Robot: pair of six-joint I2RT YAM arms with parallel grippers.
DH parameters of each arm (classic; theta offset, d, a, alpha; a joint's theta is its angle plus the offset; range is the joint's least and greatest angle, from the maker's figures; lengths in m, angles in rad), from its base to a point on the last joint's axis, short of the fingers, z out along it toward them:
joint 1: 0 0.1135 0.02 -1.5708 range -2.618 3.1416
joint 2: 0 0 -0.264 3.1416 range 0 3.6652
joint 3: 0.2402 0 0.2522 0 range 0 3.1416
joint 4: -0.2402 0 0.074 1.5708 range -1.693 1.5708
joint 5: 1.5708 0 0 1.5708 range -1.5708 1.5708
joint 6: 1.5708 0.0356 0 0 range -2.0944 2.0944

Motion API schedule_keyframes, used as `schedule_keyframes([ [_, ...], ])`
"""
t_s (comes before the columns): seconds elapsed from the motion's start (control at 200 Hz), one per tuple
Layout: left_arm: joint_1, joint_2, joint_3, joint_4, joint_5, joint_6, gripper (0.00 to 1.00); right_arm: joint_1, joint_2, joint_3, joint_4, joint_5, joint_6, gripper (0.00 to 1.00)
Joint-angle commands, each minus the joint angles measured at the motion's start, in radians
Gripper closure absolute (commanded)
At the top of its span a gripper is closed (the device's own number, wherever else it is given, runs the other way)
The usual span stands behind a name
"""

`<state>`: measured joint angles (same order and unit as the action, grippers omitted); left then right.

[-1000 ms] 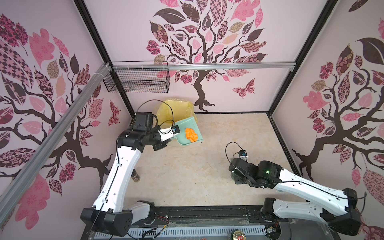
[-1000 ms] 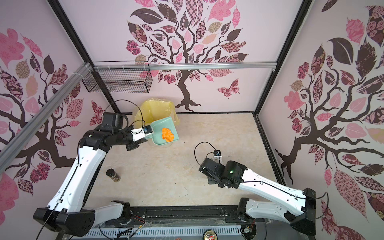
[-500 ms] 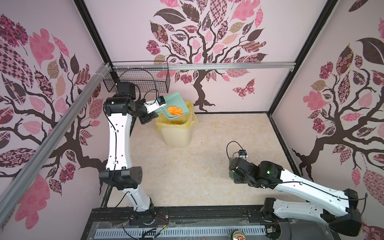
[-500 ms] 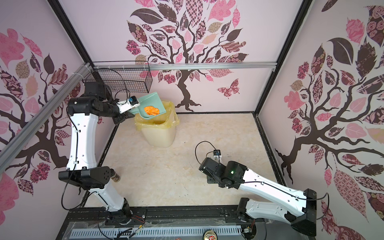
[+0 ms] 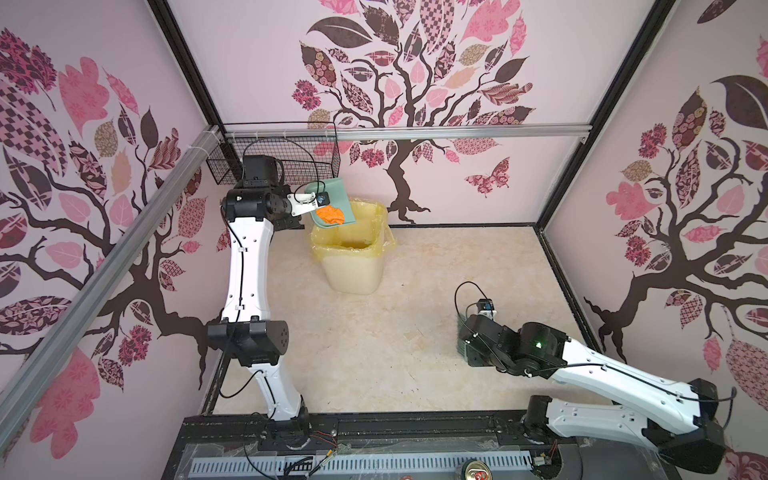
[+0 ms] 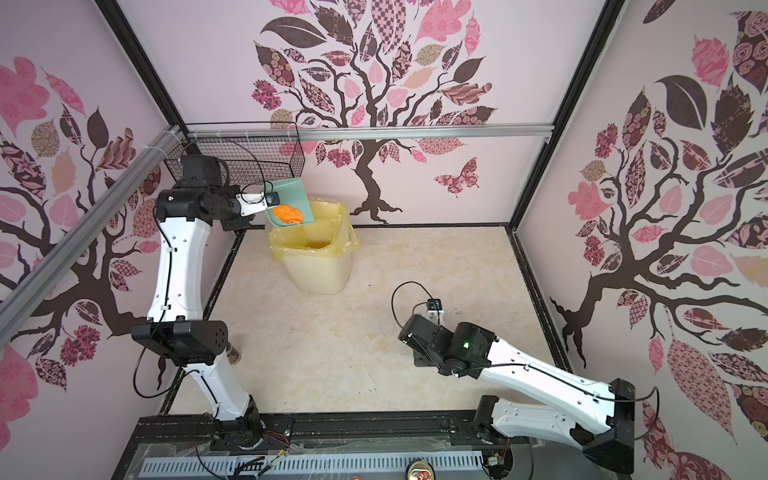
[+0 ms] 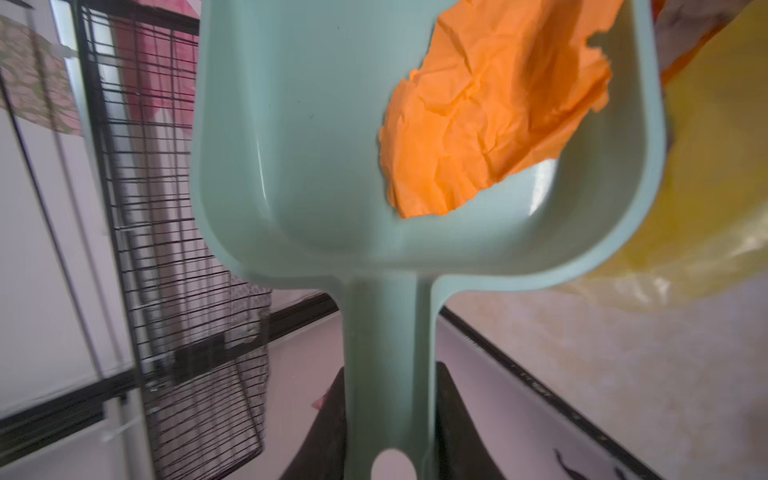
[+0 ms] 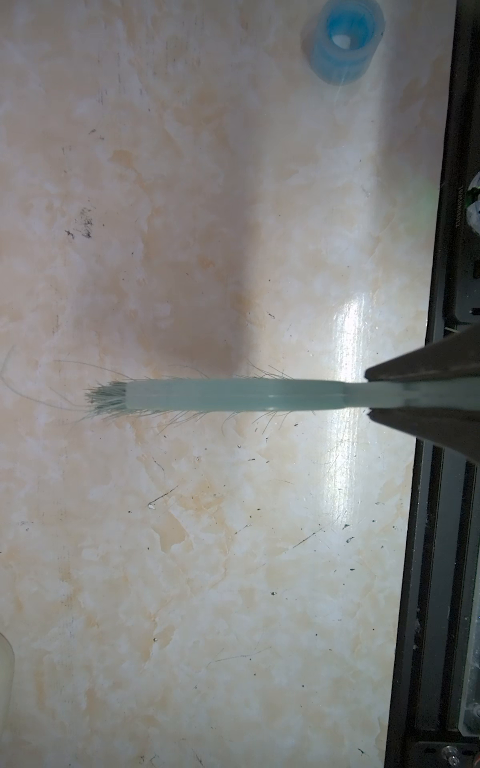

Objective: Sweep away the paper scraps from the table
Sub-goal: 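Tip the dustpan over the bin with the left gripper to drop the orange scrap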

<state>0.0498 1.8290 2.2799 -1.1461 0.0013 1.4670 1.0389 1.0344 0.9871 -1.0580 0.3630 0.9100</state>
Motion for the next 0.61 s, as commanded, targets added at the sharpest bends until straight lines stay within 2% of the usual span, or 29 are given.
schedule_keyframes([
  [0.0,-0.021,-0.102,-0.18,0.248,-0.111,0.182,1.0,-0.003,0.023,-0.002,0.017,0.006,-0.018,1.0],
  [0.17,-0.037,-0.238,-0.474,0.534,-0.141,0.351,1.0,-0.008,0.042,-0.001,0.032,0.001,-0.026,1.0],
  [0.53,-0.031,-0.335,-0.669,0.891,-0.069,0.406,1.0,-0.008,0.019,-0.011,0.02,0.005,-0.013,1.0],
  [0.6,-0.03,-0.344,-0.665,0.907,-0.059,0.402,1.0,-0.008,0.017,-0.014,0.02,0.004,-0.011,1.0],
])
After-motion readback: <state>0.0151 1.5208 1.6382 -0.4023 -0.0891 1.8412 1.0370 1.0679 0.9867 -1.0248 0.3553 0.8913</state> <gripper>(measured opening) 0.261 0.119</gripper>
